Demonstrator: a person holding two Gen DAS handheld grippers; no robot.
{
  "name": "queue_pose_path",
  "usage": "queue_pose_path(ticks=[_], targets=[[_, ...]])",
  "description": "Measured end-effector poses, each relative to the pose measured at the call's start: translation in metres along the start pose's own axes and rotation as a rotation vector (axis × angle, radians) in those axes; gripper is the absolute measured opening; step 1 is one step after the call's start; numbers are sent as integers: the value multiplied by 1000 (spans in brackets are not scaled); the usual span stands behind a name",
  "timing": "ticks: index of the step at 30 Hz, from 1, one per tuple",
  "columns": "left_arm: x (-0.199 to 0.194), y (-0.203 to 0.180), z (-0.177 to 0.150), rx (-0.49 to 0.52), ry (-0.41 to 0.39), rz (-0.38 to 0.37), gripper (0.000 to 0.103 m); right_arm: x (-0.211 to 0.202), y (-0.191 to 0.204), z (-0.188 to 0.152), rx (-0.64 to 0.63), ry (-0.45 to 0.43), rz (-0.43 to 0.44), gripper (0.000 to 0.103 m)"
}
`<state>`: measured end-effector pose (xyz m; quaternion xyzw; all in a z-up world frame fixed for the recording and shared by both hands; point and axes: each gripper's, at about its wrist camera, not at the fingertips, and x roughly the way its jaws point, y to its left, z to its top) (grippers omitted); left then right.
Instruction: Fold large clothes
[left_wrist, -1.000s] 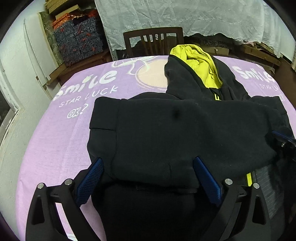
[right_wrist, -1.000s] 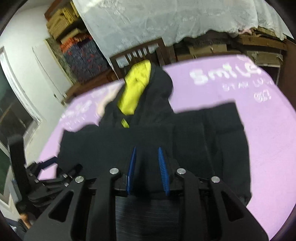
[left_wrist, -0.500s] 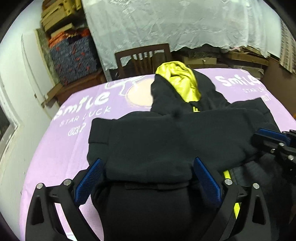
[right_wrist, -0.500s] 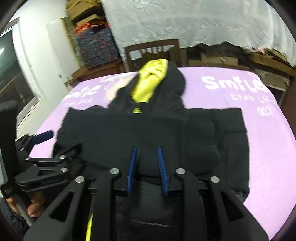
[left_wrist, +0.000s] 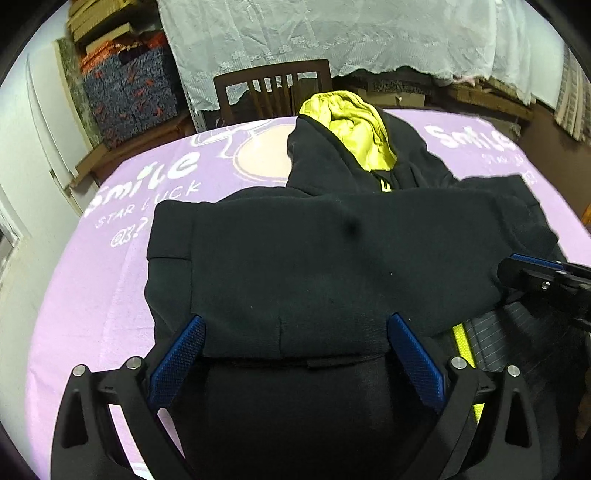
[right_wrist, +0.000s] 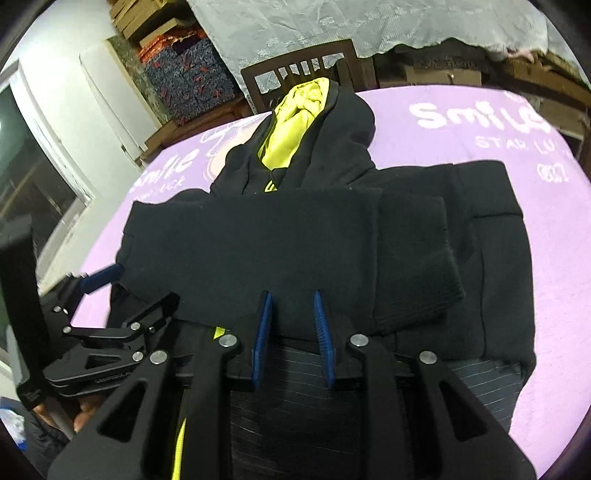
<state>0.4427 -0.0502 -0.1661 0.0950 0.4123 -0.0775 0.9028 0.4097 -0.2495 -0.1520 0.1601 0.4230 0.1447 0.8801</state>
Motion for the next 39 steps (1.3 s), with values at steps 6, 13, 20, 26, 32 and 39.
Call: queue_pose_path(ticks=[6, 13, 20, 26, 32, 39], targets=[[-13, 13, 2, -77, -60, -25, 100, -29, -2, 18, 32, -117, 32, 49], [3, -1, 0, -8, 12, 7, 100, -11, -28, 84, 117, -97, 9, 55], [8, 5, 2, -39, 35, -31, 100, 45, -57, 154, 181, -112, -66, 61], [9, 4, 2, -42, 34, -29, 100, 103, -65, 198, 202, -95, -110, 72], [9, 4, 2, -45, 35, -32, 100, 150, -77, 214, 261, -29, -113, 83], [9, 5, 2, -46, 36, -36, 100, 141, -49, 216, 127, -86, -93, 20]])
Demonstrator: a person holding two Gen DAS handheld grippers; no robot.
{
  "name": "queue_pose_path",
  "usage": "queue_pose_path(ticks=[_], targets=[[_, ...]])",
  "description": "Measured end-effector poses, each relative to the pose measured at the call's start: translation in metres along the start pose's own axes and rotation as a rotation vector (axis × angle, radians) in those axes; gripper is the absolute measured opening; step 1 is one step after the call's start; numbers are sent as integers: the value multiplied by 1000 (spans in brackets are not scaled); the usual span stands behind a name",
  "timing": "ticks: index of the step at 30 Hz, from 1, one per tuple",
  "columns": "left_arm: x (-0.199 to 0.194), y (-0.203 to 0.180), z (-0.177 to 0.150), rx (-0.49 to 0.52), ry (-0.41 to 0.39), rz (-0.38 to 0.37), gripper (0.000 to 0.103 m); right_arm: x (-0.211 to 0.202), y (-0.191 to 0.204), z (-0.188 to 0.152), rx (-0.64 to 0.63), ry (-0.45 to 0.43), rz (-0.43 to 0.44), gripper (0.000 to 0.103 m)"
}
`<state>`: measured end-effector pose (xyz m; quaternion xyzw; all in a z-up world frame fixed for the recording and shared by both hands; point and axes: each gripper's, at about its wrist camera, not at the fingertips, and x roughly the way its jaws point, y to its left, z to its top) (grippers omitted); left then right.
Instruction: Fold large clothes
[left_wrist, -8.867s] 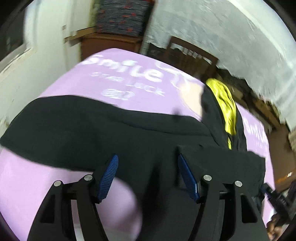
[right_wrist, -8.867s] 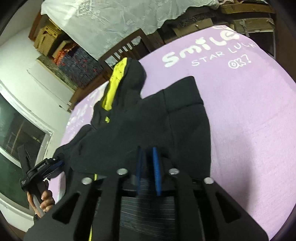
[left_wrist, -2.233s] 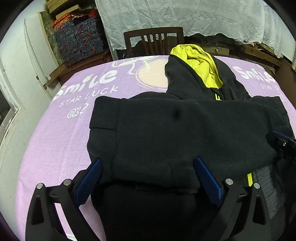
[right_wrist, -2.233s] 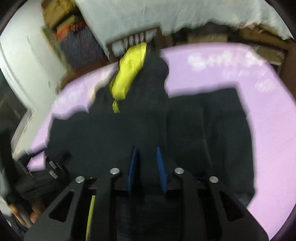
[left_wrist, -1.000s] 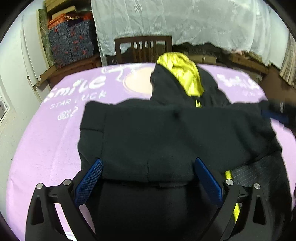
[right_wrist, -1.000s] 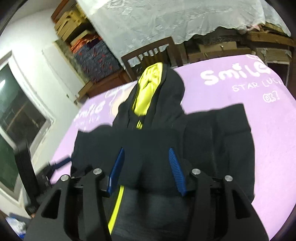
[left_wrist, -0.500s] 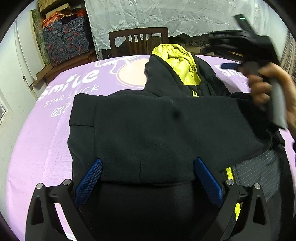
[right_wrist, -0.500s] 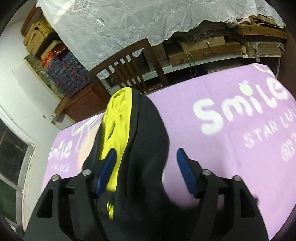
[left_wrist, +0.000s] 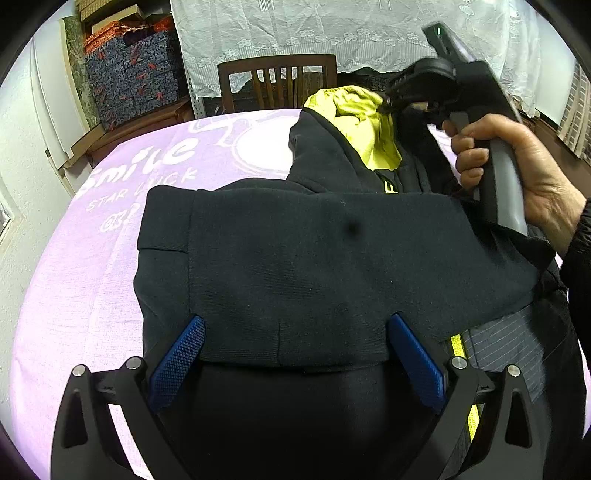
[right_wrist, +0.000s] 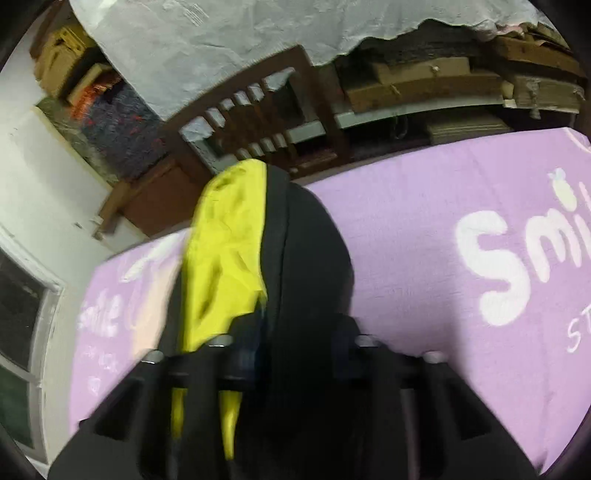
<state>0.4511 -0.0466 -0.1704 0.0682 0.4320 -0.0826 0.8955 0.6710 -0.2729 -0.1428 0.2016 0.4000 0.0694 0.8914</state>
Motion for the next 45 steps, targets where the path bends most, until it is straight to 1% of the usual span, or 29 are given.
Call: queue_pose_path(ticks=[1, 3, 6, 7, 10, 14, 16, 18, 20, 21, 22, 23, 25, 26, 27, 28, 29, 30, 31, 33, 35, 36, 38, 39, 40, 42, 43, 44, 45], targets=[[0, 0, 0, -1, 1, -3, 100, -5, 7, 0, -30, -15, -1, 18], [0, 2, 1, -6, 2, -10, 100, -17, 21, -1, -82, -47, -3, 17], [0, 5, 1, -16, 3, -24, 100, -42, 43, -7, -182, -107, 4, 16], [-1, 6, 1, -19, 3, -28, 100, -49, 47, -9, -198, -116, 10, 16], [-2, 9, 2, -33, 2, -43, 100, -78, 59, -23, -279, -152, 31, 16], [-5, 18, 3, -70, -7, -75, 100, -116, 74, -56, -418, -188, 37, 15], [-7, 24, 4, -98, -15, -98, 100, -138, 82, -83, -505, -200, 40, 15], [-10, 32, 5, -133, -25, -122, 100, -154, 87, -112, -597, -204, 20, 15], [-15, 36, 6, -156, -41, -135, 100, -164, 90, -152, -717, -169, -21, 15], [-18, 37, 6, -162, -54, -133, 100, -163, 88, -165, -746, -150, -38, 15], [-23, 38, 6, -167, -75, -129, 100, -161, 84, -188, -798, -112, -79, 15], [-26, 39, 6, -171, -93, -116, 100, -160, 80, -201, -829, -92, -107, 15], [-36, 42, 5, -179, -144, -50, 100, -156, 70, -231, -899, -52, -179, 18], [-38, 44, 5, -189, -156, -42, 100, -156, 64, -242, -911, -26, -193, 18], [-39, 47, 5, -202, -159, -48, 100, -160, 58, -250, -908, -4, -198, 20], [-38, 49, 5, -215, -153, -59, 100, -165, 54, -255, -902, 1, -199, 32], [-36, 51, 5, -223, -142, -63, 100, -172, 50, -260, -897, -5, -203, 41], [-34, 52, 5, -229, -132, -62, 100, -184, 46, -265, -894, -25, -210, 55], [-33, 53, 5, -231, -126, -60, 99, -191, 44, -268, -890, -35, -210, 59], [-32, 55, 5, -239, -122, -37, 99, -204, 38, -271, -846, -35, -188, 60], [-35, 59, 5, -257, -129, -53, 99, -217, 29, -268, -727, -12, -111, 60], [-36, 62, 4, -264, -132, -57, 99, -221, 25, -266, -655, 5, -56, 60], [-36, 64, 3, -277, -129, -65, 99, -227, 14, -257, -443, 56, 110, 62], [-35, 64, 3, -279, -123, -72, 99, -227, 8, -254, -330, 76, 194, 66], [-34, 64, 3, -278, -118, -78, 99, -223, 5, -251, -228, 99, 259, 68], [-37, 64, 2, -273, -122, -76, 99, -216, 1, -249, -55, 138, 381, 69], [-38, 64, 2, -270, -126, -72, 99, -209, -5, -247, 85, 163, 473, 74], [-38, 63, 3, -266, -129, -69, 99, -203, -12, -244, 195, 179, 530, 78], [-38, 64, 4, -263, -128, -70, 99, -198, -18, -246, 307, 189, 593, 84]])
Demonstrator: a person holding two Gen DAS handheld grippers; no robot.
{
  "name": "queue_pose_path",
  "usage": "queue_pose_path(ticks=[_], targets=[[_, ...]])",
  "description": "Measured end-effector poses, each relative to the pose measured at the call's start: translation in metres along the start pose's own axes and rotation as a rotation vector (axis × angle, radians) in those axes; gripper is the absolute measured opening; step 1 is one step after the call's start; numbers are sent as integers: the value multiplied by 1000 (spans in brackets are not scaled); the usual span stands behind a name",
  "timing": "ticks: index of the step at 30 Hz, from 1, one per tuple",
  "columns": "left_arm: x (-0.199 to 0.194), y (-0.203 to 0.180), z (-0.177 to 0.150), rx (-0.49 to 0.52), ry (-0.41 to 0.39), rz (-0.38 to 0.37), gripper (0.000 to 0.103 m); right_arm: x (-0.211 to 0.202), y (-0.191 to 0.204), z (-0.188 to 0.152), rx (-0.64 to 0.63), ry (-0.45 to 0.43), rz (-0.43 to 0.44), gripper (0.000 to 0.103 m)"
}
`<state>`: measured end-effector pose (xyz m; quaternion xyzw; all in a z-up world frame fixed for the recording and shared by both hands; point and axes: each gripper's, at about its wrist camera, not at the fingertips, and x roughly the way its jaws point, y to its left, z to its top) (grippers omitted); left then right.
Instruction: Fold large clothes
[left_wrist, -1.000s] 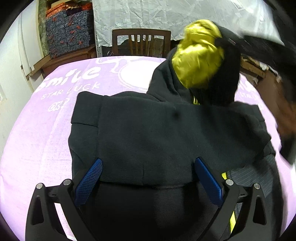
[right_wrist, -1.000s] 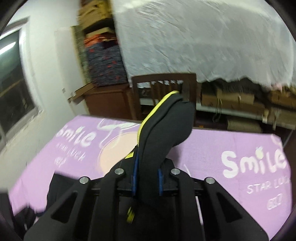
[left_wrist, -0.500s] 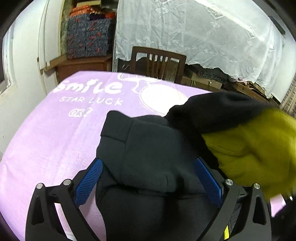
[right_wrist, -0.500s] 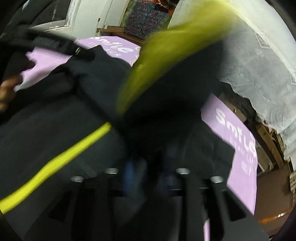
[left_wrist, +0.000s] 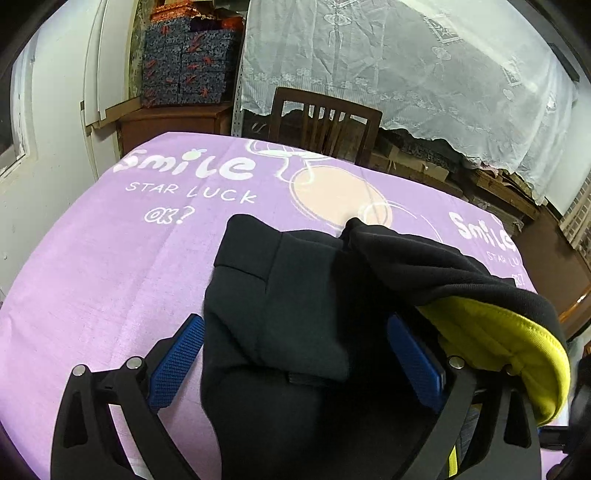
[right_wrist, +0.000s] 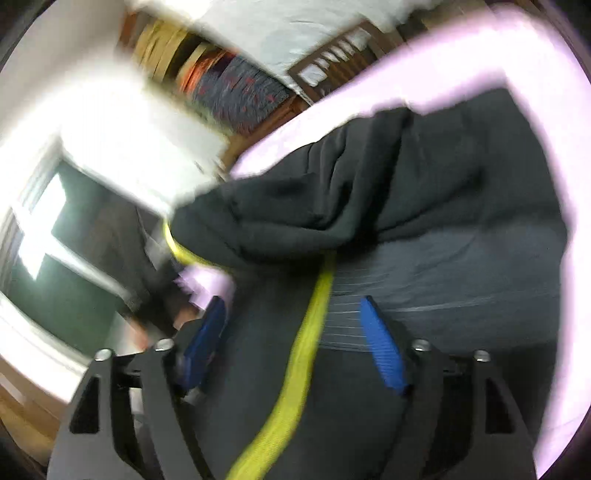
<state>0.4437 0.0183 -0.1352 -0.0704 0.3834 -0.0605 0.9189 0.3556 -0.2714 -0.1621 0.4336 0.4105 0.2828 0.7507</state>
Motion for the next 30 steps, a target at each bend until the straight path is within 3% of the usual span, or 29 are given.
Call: queue_pose_path(ticks=[1, 3, 5, 9, 11, 12, 13, 16, 18, 20, 23, 25, 30], targets=[[0, -1, 0, 2, 3, -2, 99, 5, -13, 3, 146, -7, 104, 88], [1, -1, -1, 6, 6, -2, 99, 16, -26, 7, 306, -2, 183, 90], [0, -2, -1, 13, 0, 1, 99, 28, -25, 14, 348, 11, 199, 91], [-2, -5, -1, 28, -13, 3, 99, 45, -6, 20, 274, -4, 127, 90], [-3, -6, -1, 34, -18, 15, 99, 55, -2, 21, 270, 7, 87, 76], [-3, -5, -1, 32, -21, 14, 99, 56, -1, 22, 259, 13, 65, 49], [-4, -3, -1, 25, -23, 4, 99, 55, 7, 27, 201, 9, 8, 33], [-8, 5, 0, -20, -35, -14, 99, 25, 52, 40, -101, -109, -167, 27], [-8, 13, 2, -62, -36, -9, 99, 5, 74, 44, -249, -165, -230, 26], [-10, 20, 4, -107, -45, -14, 99, 4, 87, 43, -411, -104, -330, 26], [-15, 17, 5, -106, -56, -34, 99, 20, 56, 29, -377, -15, -443, 27], [-20, 1, 3, -42, -74, -32, 99, 34, 31, 18, -342, 35, -479, 30], [-30, -38, -6, 125, -101, -17, 99, 16, 26, 6, -296, 11, -396, 45]])
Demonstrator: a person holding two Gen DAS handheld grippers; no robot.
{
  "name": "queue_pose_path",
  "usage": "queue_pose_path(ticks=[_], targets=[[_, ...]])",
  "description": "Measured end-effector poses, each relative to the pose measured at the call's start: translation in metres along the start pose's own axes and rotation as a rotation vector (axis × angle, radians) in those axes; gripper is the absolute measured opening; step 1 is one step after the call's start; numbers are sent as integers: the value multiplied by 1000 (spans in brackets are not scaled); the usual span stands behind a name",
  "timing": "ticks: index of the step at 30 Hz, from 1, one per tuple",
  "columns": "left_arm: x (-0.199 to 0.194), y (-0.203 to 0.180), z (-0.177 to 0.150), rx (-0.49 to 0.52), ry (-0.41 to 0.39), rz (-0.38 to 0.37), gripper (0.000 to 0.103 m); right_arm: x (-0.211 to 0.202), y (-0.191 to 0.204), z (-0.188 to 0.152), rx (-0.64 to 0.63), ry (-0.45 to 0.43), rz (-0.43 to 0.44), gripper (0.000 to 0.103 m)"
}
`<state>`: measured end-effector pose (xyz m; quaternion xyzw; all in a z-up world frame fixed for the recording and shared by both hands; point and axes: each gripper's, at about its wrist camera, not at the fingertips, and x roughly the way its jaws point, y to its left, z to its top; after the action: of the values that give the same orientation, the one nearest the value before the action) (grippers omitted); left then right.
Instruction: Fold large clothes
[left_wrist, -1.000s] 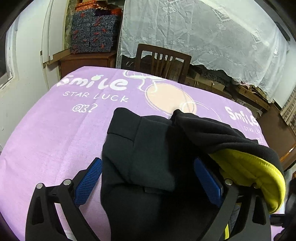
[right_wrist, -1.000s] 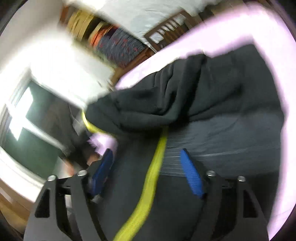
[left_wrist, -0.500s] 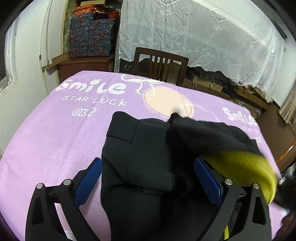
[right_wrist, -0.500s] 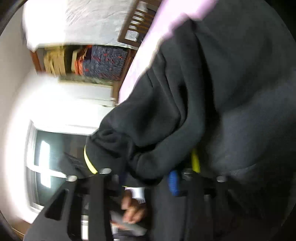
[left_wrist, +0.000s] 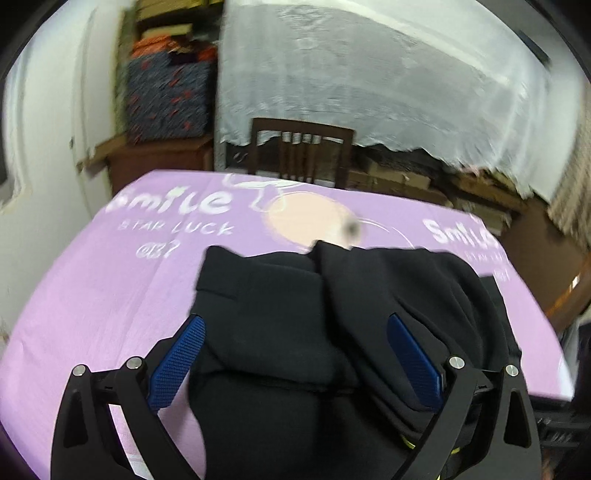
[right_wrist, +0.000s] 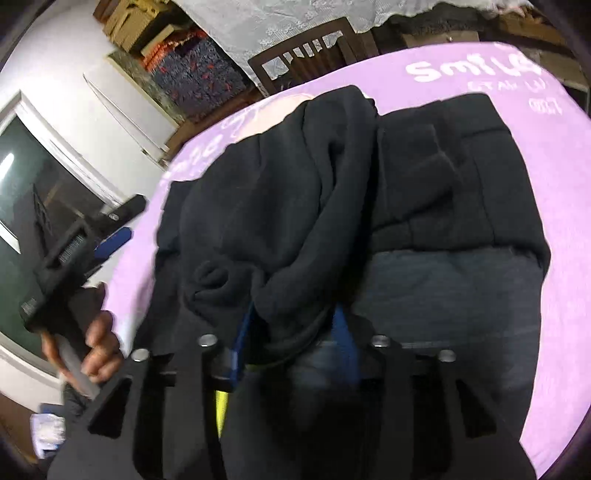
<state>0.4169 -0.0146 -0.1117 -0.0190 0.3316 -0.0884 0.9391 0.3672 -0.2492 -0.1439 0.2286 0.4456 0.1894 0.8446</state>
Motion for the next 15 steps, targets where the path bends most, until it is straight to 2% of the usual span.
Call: queue_pose_path(ticks=[2, 4, 5, 7, 10, 12, 15], targets=[[-2, -13, -2, 45, 3, 0, 99, -17, -3, -3, -11, -31, -21, 45], [-2, -22, -2, 78, 1, -2, 99, -39, 1, -5, -27, -126, -47, 43], [-3, -26, -2, 89, 0, -2, 99, -48, -5, -11, -32, -149, -44, 40], [-3, -32, -4, 112, -3, -5, 99, -54, 4, -3, -51, -186, -27, 27], [3, -45, -11, 181, -2, 33, 99, -52, 18, 11, -109, -199, -42, 18], [13, -50, -17, 223, 19, 65, 99, -44, 21, 16, -127, -203, -54, 17], [48, -58, -33, 327, 130, 156, 100, -13, 8, 18, -67, -154, -20, 17]])
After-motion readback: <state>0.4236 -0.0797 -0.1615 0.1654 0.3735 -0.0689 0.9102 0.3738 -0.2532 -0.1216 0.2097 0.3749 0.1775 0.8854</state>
